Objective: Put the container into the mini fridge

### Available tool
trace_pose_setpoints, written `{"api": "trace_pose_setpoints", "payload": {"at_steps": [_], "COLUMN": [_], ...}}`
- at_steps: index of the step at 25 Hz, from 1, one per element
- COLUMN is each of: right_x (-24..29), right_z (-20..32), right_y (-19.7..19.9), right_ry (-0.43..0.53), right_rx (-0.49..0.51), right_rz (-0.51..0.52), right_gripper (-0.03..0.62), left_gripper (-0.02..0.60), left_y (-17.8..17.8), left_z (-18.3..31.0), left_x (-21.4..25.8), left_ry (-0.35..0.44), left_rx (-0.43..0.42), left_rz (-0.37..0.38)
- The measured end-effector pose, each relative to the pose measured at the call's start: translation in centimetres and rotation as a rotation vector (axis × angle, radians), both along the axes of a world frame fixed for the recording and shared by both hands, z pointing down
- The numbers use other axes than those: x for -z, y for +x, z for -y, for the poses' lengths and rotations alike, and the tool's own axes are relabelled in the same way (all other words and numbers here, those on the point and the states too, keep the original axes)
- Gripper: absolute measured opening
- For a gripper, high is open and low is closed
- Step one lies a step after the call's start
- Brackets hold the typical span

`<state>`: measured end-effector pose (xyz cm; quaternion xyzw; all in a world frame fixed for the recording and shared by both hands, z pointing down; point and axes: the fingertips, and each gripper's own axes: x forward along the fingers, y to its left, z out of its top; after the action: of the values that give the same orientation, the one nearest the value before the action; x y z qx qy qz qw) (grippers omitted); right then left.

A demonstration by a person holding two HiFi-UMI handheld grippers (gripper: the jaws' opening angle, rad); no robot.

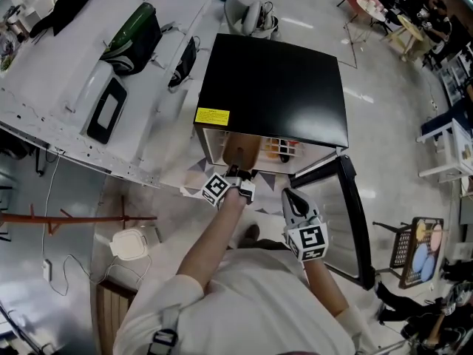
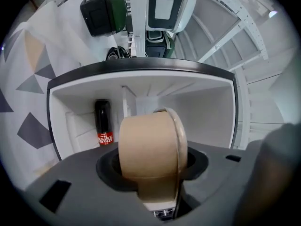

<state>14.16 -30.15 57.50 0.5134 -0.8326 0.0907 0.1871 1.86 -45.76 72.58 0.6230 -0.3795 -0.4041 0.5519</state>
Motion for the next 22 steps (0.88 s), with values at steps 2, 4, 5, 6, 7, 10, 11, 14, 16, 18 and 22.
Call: {"api": "trace_pose_setpoints", "payload": {"at_steps": [2, 4, 5, 6, 7, 10, 11, 14, 16, 18, 22], "right_x": [-0.3, -0.5, -0.6, -0.6, -0.5, -0.4, -0.5, -0.7, -0.6, -0.6, -0.6], "right_z": [-0.1, -0.2, -0.2, -0.2, -0.2, -0.3, -0.3, -0.4, -0.4, -0.3, -0.4], "right_y": [0.2, 0.1, 0.1, 0.1, 0.1, -0.1, -0.1, 0.1, 0.0, -0.1, -0.4], "right_ry": [-0.011, -0.02, -0.022, -0.023, -0.021, -0.016, -0.017, -0.021, -0.019, -0.017, -0.016], "right_rx": [-0.006, -0.009, -0.009, -0.007, -0.004, 0.004, 0.005, 0.001, 0.001, 0.002, 0.01], "right_rz": [-0.001, 0.01, 0.013, 0.012, 0.009, 0.005, 0.005, 0.006, 0.009, 0.011, 0.016], "right_gripper": [0.006, 0.006, 0.006, 0.006, 0.006, 0.006, 0.006, 0.006, 0.006, 0.006, 0.006], "left_gripper": [0.181, 0.182, 0.183, 0.183, 0.184, 0.196, 0.206, 0.301, 0.343, 0.377, 0.403], "left_y": [0.4, 0.7, 1.0, 1.3, 1.6, 1.9, 2.0, 2.0, 1.9, 1.8, 1.8], "left_z": [0.5, 0.8, 1.0, 1.1, 1.3, 1.7, 1.8, 2.4, 2.7, 3.1, 3.7], "left_x": [-0.4, -1.1, -1.5, -1.8, -1.9, -2.0, -2.0, -2.1, -2.1, -2.3, -2.9], "left_ry": [0.002, -0.022, -0.033, -0.04, -0.044, -0.052, -0.059, -0.087, -0.101, -0.117, -0.15], "left_rx": [0.003, -0.003, -0.005, -0.006, -0.005, -0.002, 0.0, 0.01, 0.019, 0.029, 0.043], "left_rz": [-0.012, -0.012, -0.014, -0.019, -0.023, -0.026, -0.029, -0.041, -0.035, -0.029, -0.033]}}
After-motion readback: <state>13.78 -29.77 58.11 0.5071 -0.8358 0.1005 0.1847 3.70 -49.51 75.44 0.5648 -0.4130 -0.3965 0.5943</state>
